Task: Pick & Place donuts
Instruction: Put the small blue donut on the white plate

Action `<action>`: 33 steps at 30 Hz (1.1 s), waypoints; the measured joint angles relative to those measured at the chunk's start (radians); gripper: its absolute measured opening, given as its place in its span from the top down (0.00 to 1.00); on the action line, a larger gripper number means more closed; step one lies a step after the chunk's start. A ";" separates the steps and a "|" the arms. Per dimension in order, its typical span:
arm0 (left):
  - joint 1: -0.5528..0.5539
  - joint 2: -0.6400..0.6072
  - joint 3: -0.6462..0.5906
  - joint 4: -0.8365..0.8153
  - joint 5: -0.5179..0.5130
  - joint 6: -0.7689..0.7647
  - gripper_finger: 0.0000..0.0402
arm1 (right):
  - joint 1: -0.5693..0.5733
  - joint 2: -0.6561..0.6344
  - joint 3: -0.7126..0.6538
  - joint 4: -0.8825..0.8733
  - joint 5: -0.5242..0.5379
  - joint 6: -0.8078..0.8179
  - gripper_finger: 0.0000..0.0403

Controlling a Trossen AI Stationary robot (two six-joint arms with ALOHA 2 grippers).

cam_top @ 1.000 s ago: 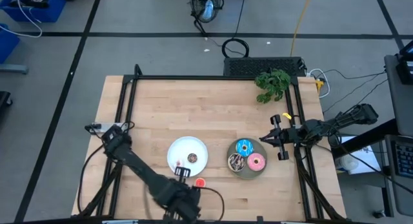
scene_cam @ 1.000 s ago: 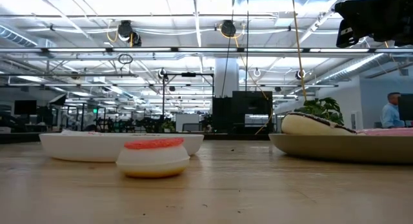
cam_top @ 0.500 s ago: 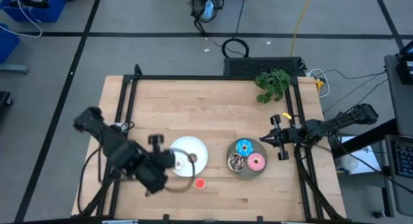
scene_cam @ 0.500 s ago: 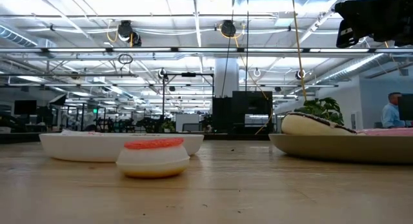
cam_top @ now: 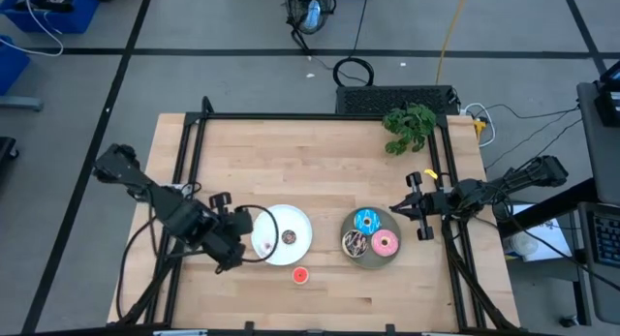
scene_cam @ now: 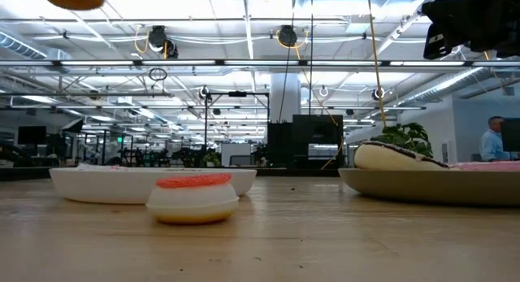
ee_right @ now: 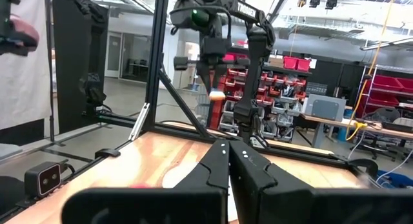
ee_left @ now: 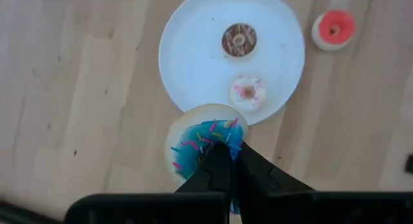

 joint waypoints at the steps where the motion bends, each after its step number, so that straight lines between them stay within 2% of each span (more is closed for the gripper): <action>1: 0.016 0.012 -0.007 0.022 0.004 0.021 0.98 | 0.000 0.000 0.000 0.001 0.000 0.000 1.00; 6: 0.082 0.076 -0.039 0.131 0.022 0.147 0.95 | 0.000 0.000 0.000 0.002 0.000 0.003 1.00; 12: 0.175 0.158 -0.069 0.230 0.088 0.297 0.98 | 0.000 0.000 0.000 0.002 0.000 0.009 1.00; 18: 0.254 0.224 -0.090 0.325 0.094 0.407 0.92 | 0.000 0.000 0.000 0.001 0.000 0.007 1.00; 24: 0.312 0.276 -0.138 0.413 0.117 0.450 0.98 | 0.000 0.000 0.000 0.000 0.002 0.000 1.00; 30: 0.338 0.279 -0.239 0.540 0.139 0.460 0.92 | 0.000 0.000 0.000 0.000 0.003 -0.001 1.00; 33: 0.345 0.278 -0.269 0.569 0.158 0.456 0.93 | 0.000 0.000 0.000 0.000 0.003 -0.001 1.00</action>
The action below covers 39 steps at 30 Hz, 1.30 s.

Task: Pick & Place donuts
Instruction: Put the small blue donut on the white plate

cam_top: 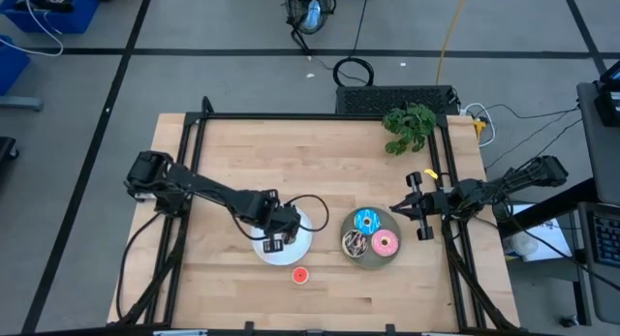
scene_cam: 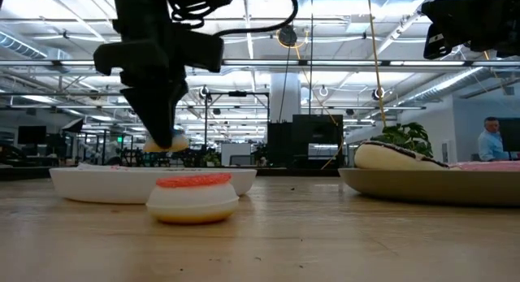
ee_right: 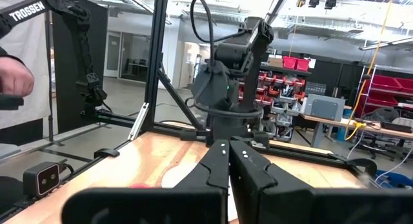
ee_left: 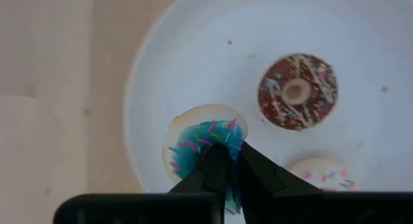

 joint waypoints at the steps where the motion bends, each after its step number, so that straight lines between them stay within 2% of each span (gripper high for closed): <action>1: 0.001 -0.001 -0.013 0.021 0.015 0.000 0.94 | 0.000 0.000 0.000 0.000 0.000 0.000 1.00; 4: 0.003 0.000 -0.050 0.070 0.047 0.005 0.96 | 0.000 0.000 0.000 0.000 0.000 -0.007 1.00; 8: 0.004 0.000 -0.070 0.078 0.017 -0.007 0.94 | 0.000 0.000 0.000 0.000 0.001 -0.008 1.00; 18: 0.004 0.000 -0.077 0.084 0.033 0.000 0.60 | 0.000 0.000 0.000 0.000 0.001 -0.008 1.00; 24: 0.010 0.000 -0.076 0.082 0.047 -0.004 0.49 | 0.000 0.000 0.000 0.000 0.001 -0.008 1.00; 29: 0.010 0.000 -0.060 0.067 0.065 -0.002 0.49 | 0.000 0.000 0.000 0.000 0.001 -0.008 1.00; 33: -0.010 -0.001 -0.021 0.077 0.095 0.034 0.53 | 0.000 0.000 0.000 0.000 0.001 -0.008 1.00; 39: -0.005 -0.002 0.009 0.057 0.045 0.045 0.60 | 0.000 0.000 0.000 0.000 0.001 -0.008 1.00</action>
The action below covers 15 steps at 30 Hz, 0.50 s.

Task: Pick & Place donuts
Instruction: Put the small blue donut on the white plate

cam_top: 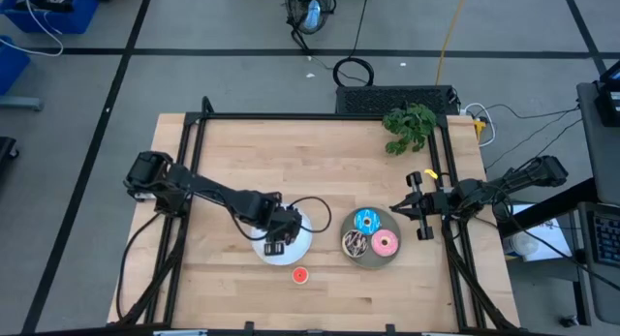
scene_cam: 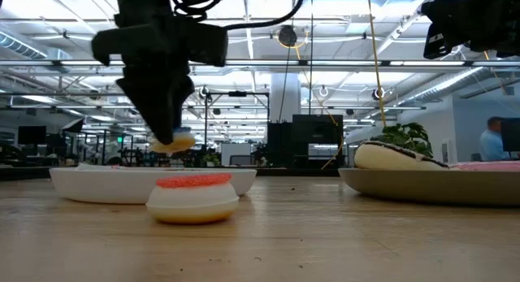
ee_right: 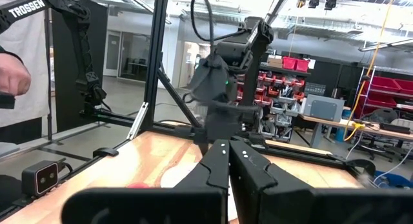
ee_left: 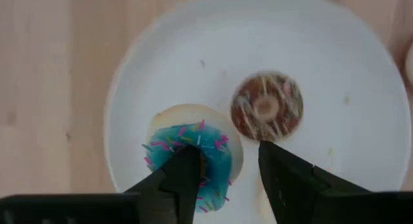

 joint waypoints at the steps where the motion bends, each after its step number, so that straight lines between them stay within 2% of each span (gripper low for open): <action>1: 0.002 -0.001 0.001 0.003 -0.003 0.002 0.62 | 0.000 0.000 0.000 0.000 0.000 0.000 1.00; 4: 0.004 -0.001 -0.005 -0.019 0.003 0.017 0.71 | 0.000 0.000 0.000 0.000 0.000 0.000 1.00; 8: 0.003 -0.001 -0.021 -0.026 0.049 0.010 0.92 | 0.000 0.000 0.000 -0.001 0.000 0.000 1.00; 10: 0.003 -0.001 -0.021 -0.021 0.051 0.003 0.97 | 0.000 0.000 0.000 -0.002 0.000 0.000 1.00; 12: 0.003 -0.001 -0.022 -0.014 0.051 0.006 0.93 | 0.000 0.000 0.000 -0.002 0.000 0.000 1.00; 15: 0.000 -0.001 -0.022 -0.004 0.066 0.002 0.76 | 0.000 0.000 0.000 -0.002 0.000 0.000 1.00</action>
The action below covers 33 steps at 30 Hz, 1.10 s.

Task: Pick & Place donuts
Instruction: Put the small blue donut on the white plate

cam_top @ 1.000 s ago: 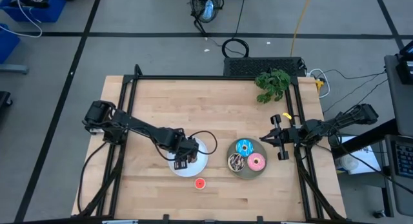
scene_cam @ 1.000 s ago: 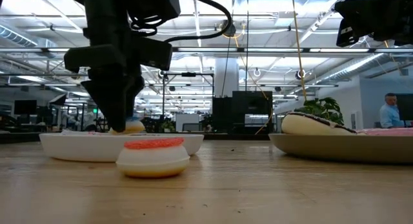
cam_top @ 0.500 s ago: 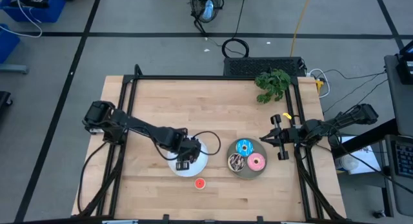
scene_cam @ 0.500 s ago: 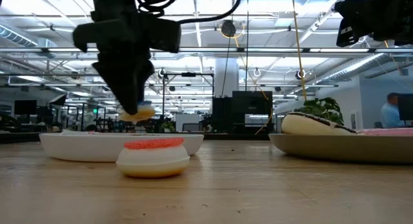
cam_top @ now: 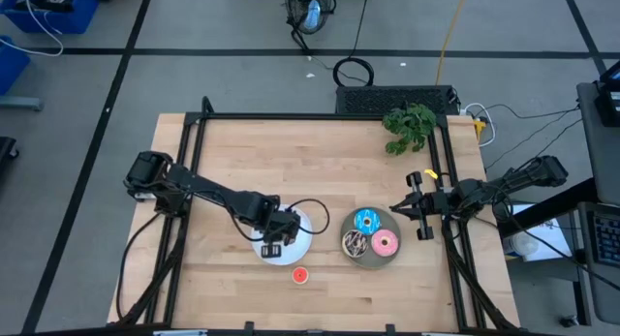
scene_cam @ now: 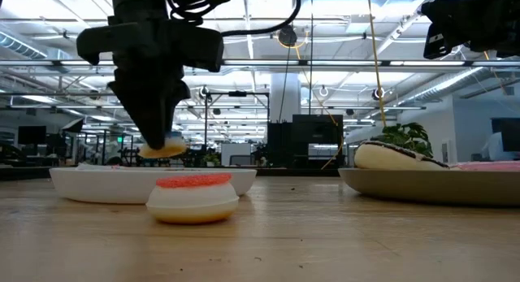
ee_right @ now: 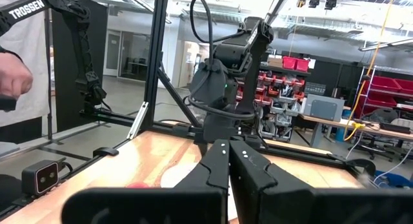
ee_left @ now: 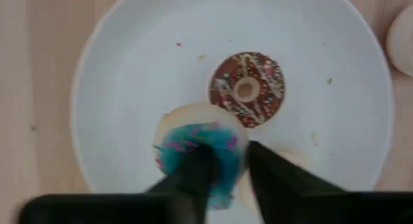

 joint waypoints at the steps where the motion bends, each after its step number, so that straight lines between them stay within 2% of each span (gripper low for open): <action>1: 0.000 0.000 0.000 0.001 0.010 -0.002 0.68 | 0.000 0.000 0.000 0.000 0.000 0.000 1.00; 6: -0.009 0.000 0.000 0.000 -0.009 -0.010 0.33 | 0.000 0.000 0.000 0.000 0.000 0.000 1.00; 8: -0.009 0.000 0.000 0.000 -0.013 -0.010 0.23 | 0.000 0.000 0.000 0.000 0.000 0.000 1.00; 10: -0.009 0.000 0.000 0.000 -0.019 -0.011 0.17 | 0.000 0.000 0.000 0.000 0.000 0.000 1.00; 13: -0.009 0.000 0.000 0.000 -0.051 -0.014 0.17 | 0.000 0.000 0.000 0.000 0.000 0.000 1.00; 21: -0.009 0.000 -0.001 0.000 -0.068 -0.029 0.29 | 0.000 0.077 0.000 0.019 -0.003 0.024 1.00; 26: -0.031 0.000 -0.001 0.015 -0.068 -0.044 0.29 | 0.000 0.245 0.000 0.144 -0.036 0.002 1.00; 30: -0.044 0.000 -0.001 0.014 -0.076 -0.063 0.27 | -0.009 0.440 0.002 0.357 -0.038 0.001 1.00; 33: -0.055 0.000 -0.001 0.014 -0.097 -0.061 0.25 | -0.018 0.599 0.017 0.433 -0.064 0.005 1.00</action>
